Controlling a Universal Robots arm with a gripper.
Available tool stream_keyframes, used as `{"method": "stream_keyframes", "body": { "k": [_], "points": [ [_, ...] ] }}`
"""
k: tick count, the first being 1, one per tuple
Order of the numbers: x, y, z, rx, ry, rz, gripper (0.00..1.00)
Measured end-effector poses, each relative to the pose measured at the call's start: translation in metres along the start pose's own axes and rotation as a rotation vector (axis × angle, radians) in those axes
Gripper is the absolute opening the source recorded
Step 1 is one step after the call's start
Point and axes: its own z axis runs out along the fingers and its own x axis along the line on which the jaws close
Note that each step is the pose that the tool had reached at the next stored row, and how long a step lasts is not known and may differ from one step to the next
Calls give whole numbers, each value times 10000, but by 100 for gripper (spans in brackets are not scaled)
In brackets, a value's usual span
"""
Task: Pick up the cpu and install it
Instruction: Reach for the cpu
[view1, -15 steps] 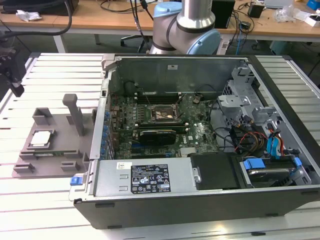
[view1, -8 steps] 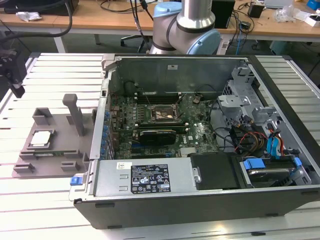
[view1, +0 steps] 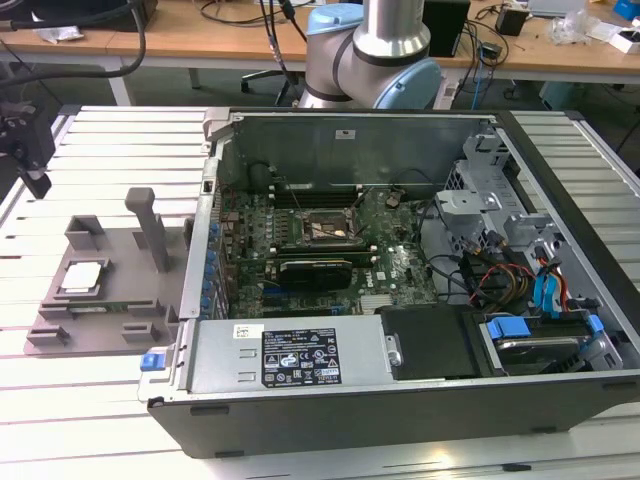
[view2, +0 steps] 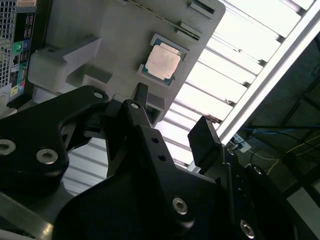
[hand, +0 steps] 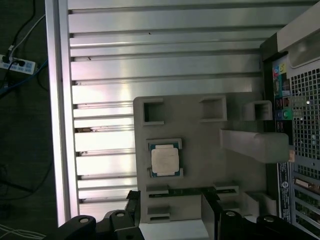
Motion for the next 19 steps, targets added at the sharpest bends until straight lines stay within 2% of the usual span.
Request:
{"method": "stream_keyframes", "body": {
  "k": [19],
  "points": [
    [2, 0, 80, -1, 0, 0, 60]
  ]
}}
